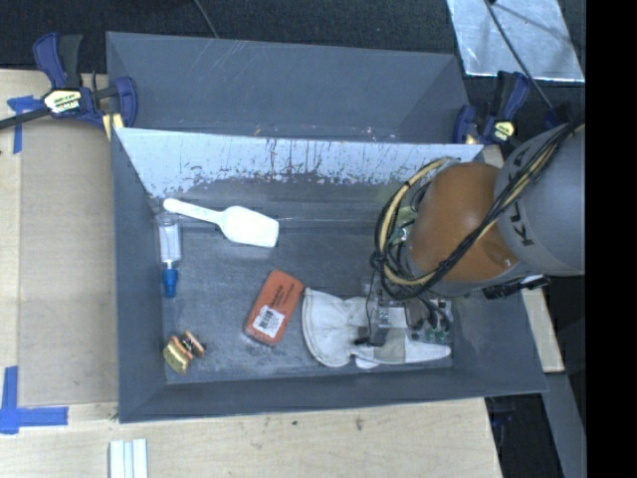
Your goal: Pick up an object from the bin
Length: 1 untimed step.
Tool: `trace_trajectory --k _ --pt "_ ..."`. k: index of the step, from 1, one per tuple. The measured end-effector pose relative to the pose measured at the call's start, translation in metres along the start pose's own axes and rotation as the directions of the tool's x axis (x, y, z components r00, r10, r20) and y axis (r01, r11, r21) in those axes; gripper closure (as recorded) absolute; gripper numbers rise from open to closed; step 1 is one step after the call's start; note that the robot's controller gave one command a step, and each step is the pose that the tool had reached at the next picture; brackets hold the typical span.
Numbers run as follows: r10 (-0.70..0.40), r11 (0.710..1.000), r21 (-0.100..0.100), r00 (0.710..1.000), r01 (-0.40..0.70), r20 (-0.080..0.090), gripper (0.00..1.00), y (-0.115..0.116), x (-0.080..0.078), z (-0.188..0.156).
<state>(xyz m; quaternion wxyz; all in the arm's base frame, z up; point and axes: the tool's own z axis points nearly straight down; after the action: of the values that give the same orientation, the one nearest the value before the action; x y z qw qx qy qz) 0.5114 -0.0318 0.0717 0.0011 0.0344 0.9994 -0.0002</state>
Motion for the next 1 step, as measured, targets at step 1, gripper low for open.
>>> trace_trajectory --k 1 --pt "0.000 1.000 0.000 1.000 0.000 0.000 1.00 0.0000 0.0000 0.0000"
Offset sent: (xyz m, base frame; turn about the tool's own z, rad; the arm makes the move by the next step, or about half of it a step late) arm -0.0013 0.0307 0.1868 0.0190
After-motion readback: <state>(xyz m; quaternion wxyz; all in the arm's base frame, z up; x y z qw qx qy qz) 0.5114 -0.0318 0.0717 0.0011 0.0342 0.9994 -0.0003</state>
